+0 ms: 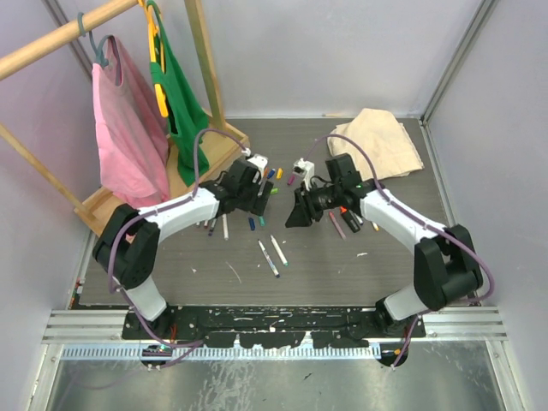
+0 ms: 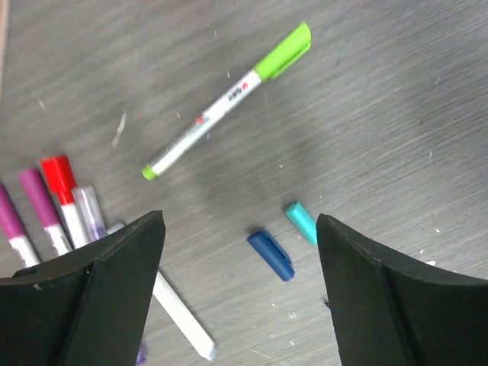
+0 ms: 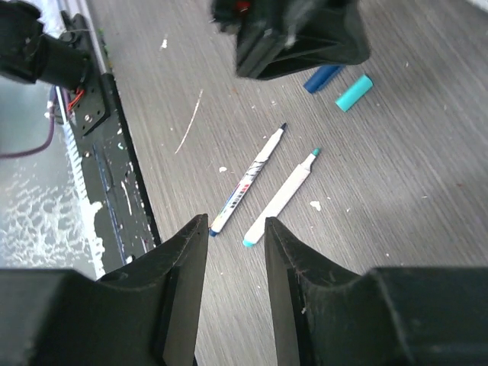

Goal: Open the pen caps
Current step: Place the pen cap at the center of the board, then pick up the pen from the center of the board.

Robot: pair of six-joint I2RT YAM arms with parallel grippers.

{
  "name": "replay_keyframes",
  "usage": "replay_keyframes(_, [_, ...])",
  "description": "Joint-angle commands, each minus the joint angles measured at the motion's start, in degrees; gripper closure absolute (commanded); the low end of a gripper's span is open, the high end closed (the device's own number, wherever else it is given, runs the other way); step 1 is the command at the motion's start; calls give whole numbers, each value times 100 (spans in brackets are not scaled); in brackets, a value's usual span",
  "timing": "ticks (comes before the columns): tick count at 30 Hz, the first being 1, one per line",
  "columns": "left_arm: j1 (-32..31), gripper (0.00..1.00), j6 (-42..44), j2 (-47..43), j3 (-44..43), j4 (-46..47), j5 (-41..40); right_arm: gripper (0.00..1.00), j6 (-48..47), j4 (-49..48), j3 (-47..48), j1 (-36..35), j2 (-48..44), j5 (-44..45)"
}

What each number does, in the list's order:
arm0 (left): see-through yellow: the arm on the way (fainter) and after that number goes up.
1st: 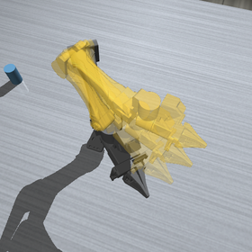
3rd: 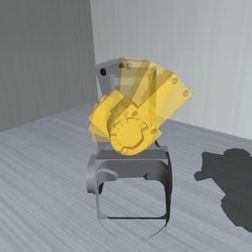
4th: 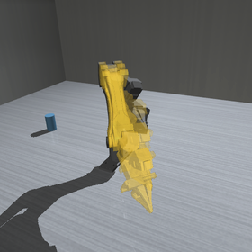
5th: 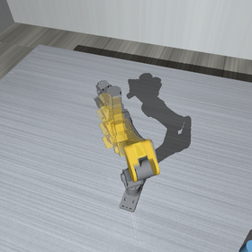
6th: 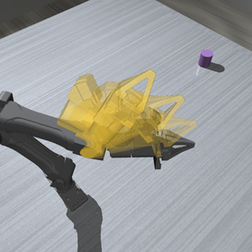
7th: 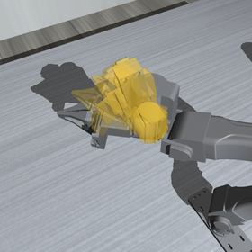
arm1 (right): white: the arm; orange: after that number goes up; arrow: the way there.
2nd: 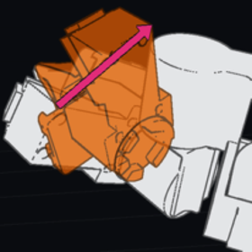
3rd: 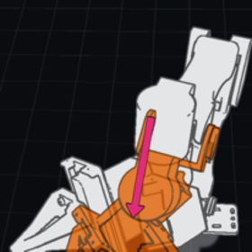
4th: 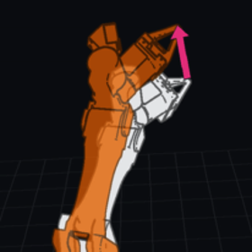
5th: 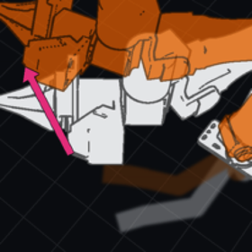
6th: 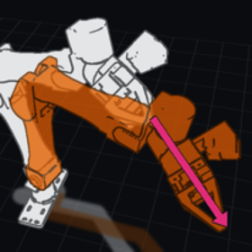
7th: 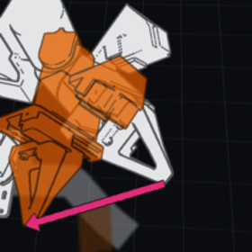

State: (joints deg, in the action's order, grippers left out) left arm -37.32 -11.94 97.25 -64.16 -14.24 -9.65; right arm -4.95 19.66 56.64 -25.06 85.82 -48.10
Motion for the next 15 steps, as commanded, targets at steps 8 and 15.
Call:
replay_keyframes(8, [752,15,1641,835,-1521,-670,1566,57,-1614,715,91,407,-1195,-763])
replay_keyframes(15, [995,15,1841,1292,-2040,-1051,1848,56,-1649,828,164,434,-1070,-754])
